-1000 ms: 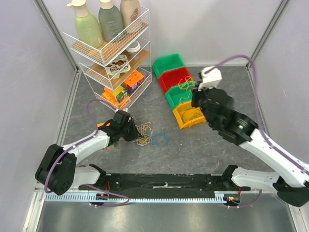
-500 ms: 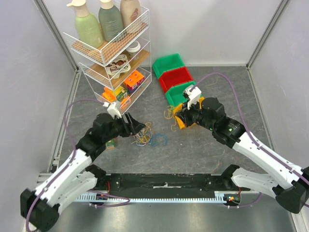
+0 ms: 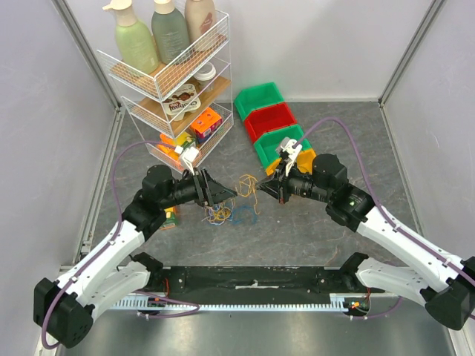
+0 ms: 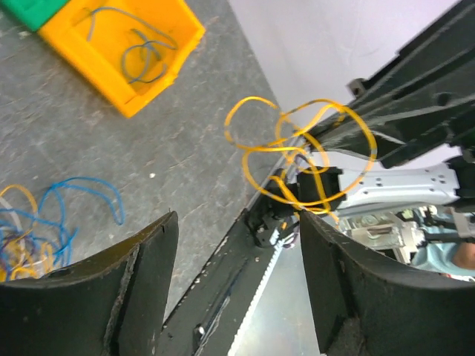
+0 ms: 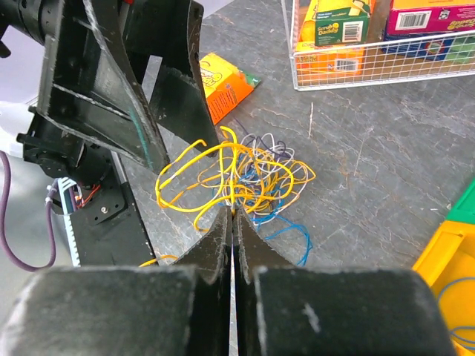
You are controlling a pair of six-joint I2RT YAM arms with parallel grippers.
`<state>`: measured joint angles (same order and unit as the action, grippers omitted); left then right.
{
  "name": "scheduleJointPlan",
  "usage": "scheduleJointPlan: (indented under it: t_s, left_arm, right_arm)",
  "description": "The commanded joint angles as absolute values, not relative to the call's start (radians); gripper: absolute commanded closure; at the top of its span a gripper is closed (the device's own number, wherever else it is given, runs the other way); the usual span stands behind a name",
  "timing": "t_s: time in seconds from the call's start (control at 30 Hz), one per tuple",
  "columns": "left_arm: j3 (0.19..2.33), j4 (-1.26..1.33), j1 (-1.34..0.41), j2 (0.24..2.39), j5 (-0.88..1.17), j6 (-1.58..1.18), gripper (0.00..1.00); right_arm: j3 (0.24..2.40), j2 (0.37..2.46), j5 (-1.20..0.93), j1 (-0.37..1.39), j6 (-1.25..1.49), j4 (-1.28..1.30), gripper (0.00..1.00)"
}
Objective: Untangle the cables
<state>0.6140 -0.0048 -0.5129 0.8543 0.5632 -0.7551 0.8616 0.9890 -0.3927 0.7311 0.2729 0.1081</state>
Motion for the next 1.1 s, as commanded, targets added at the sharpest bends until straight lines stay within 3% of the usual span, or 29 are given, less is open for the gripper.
scheduleJointPlan:
  t_s: [0.0,0.33,0.6,0.93,1.07]
  left_arm:
    - [0.615,0.165,-0.517,0.853,0.704,-0.842,0.26]
    - [0.597,0.196,-0.522,0.847,0.646,-0.937,0.24]
    - [0.624,0.210,-0.538,0.948,0.658,-0.965,0.47]
    - [0.646,0.203,-0.545,0.982,0.646,-0.960,0.65]
    - [0.655,0.187,-0.548,0.989,0.638,-0.945,0.82]
  right_arm:
    - [0.853,0.973,-0.430,0.730,0.285,0.046,1.00]
    - [0.844,0.996,-0.425,0.730,0.282,0.031,1.00]
    - [0.835,1.003,-0.420,0.732,0.285,0.017,1.00]
    - [0.821,1.017,-0.400,0.756,0.265,0.029,1.00]
    - [0.818,1.019,-0.394,0.768,0.264,0.034,1.00]
